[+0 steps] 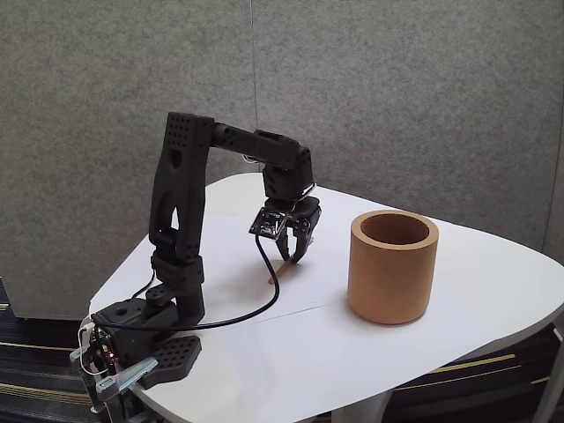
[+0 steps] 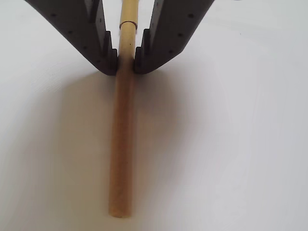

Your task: Grab the pen and put it in the pen holder.

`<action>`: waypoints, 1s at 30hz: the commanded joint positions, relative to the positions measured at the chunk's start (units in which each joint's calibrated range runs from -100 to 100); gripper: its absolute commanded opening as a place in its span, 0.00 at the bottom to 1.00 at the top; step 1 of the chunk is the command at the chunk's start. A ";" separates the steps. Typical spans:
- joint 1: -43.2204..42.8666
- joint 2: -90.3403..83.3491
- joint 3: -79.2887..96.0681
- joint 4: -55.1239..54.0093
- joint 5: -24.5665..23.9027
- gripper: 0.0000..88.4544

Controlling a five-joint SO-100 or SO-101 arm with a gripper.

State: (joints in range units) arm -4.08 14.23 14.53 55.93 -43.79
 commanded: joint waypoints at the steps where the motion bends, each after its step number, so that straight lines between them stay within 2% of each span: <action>1: 0.34 -0.20 0.72 -0.34 0.22 0.00; 17: 0.27 -0.85 1.26 -1.44 0.64 0.00; 30: 0.12 -10.28 -11.73 -1.53 17.38 0.00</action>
State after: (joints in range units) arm -4.00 11.01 9.39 54.75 -30.45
